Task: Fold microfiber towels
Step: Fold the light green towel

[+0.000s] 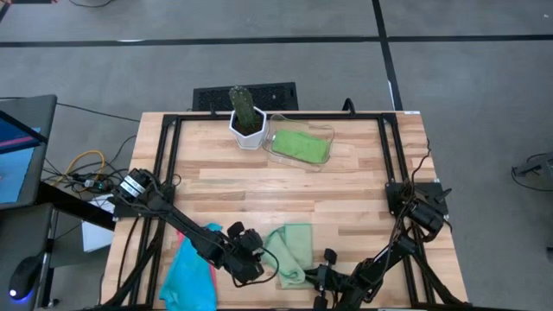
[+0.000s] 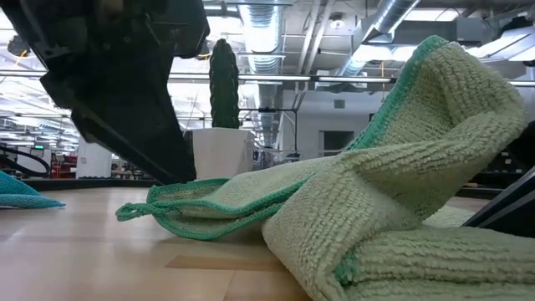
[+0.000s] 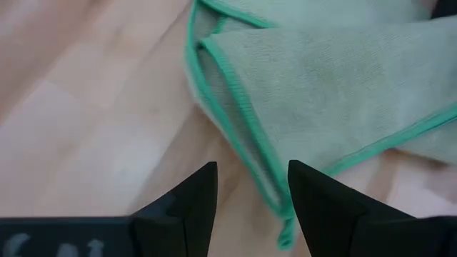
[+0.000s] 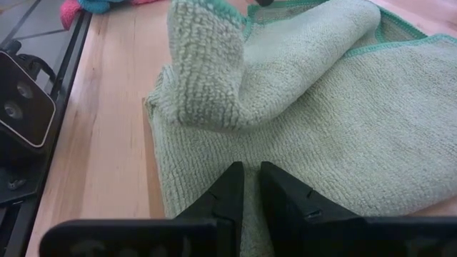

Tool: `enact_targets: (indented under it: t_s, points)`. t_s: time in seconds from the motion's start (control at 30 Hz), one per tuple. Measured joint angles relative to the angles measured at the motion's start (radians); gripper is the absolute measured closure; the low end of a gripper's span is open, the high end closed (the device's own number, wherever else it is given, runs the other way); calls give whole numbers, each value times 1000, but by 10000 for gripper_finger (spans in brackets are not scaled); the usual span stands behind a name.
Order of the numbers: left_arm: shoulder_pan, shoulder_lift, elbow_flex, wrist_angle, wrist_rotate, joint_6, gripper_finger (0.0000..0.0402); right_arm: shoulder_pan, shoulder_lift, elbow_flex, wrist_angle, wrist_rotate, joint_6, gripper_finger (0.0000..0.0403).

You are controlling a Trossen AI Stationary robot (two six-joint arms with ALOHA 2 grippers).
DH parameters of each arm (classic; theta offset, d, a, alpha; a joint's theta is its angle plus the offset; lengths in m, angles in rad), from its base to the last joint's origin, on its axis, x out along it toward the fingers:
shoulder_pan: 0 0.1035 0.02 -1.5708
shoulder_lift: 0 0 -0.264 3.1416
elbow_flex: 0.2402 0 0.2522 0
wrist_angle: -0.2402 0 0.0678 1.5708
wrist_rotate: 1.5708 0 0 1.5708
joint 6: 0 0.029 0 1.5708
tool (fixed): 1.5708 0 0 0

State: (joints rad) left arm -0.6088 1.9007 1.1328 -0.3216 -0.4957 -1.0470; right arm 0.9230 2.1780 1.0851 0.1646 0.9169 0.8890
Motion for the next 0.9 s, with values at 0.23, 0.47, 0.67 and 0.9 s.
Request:
enact_targets:
  t_s: [0.23, 0.47, 0.67, 0.9]
  points:
    - [-5, 0, -26, 45, -7, -8, 237, 0, 0, 0, 0, -2, 0, 328]
    - [-9, 48, -25, 90, 62, -6, 237, 0, 0, 0, 1, -2, -5, 328]
    - [-9, 90, 5, 104, 86, 7, 238, 0, 0, 0, 0, -4, -6, 328]
    - [-9, 86, 73, 32, 152, 43, 306, 0, 0, 0, 0, -4, -6, 328]
